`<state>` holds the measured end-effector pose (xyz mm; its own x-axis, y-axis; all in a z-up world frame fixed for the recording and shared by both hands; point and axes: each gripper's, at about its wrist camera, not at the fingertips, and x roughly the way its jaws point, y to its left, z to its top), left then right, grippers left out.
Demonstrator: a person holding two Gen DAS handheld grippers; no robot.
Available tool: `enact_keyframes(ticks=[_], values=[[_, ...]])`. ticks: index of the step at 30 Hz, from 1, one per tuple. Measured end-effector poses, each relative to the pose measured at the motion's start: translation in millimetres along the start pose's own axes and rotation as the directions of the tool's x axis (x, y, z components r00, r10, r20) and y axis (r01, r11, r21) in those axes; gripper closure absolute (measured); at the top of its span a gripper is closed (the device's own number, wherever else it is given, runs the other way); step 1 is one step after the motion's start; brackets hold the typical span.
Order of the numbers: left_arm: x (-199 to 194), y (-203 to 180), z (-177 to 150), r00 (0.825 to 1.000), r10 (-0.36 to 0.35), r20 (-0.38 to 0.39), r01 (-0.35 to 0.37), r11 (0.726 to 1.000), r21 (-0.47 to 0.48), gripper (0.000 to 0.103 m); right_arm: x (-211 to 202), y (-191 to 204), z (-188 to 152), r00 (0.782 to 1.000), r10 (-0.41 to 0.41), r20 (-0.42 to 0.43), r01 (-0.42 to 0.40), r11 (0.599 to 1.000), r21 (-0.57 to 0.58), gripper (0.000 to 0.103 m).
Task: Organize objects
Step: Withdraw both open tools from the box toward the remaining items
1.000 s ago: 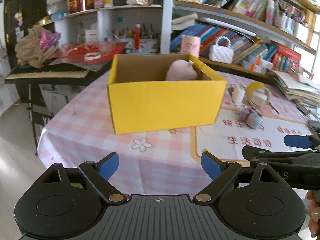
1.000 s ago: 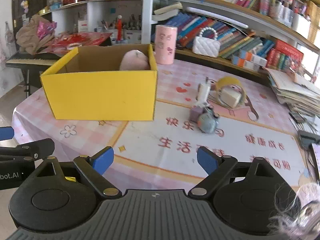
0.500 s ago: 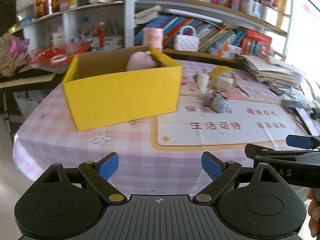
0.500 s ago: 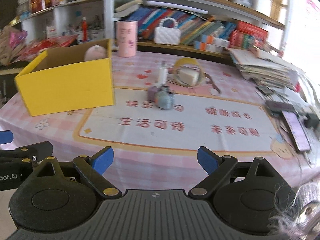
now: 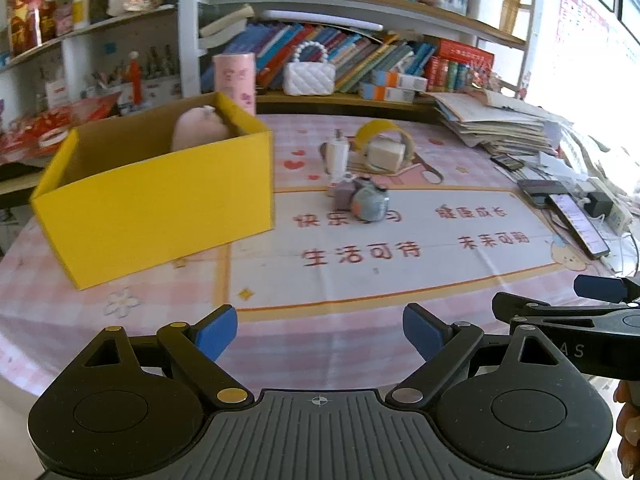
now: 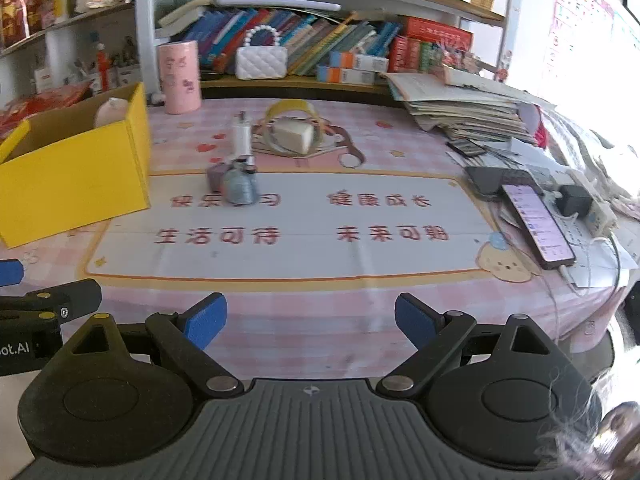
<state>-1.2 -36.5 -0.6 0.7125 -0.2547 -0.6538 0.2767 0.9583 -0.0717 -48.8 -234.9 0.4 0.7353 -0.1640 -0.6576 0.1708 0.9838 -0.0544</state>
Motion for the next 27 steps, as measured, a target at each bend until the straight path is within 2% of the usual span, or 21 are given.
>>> enact_keyframes(ticks=[6, 14, 21, 27], values=[[18.9, -19.0, 12.1, 1.0, -0.019, -0.014, 0.019, 1.0, 0.021, 0.011, 16.7, -25.0, 7.9, 0.999, -0.029, -0.025, 0.03, 0.999, 0.029, 0.012], [47.2, -25.7, 33.9, 1.0, 0.013, -0.024, -0.013, 1.0, -0.004, 0.011, 48.2, -35.9, 33.3, 0.999, 0.001, -0.032, -0.001, 1.0, -0.002, 0.012], [79.6, -35.1, 59.5, 0.999, 0.042, -0.032, -0.042, 0.999, -0.02, 0.011, 82.3, -47.6, 66.2, 0.999, 0.041, -0.01, -0.041, 0.999, -0.028, 0.012], [106.0, -45.0, 79.9, 0.998, 0.052, -0.028, -0.053, 0.998, -0.035, 0.011, 106.3, -66.1, 93.1, 0.997, 0.067, 0.044, -0.066, 0.998, -0.016, 0.014]])
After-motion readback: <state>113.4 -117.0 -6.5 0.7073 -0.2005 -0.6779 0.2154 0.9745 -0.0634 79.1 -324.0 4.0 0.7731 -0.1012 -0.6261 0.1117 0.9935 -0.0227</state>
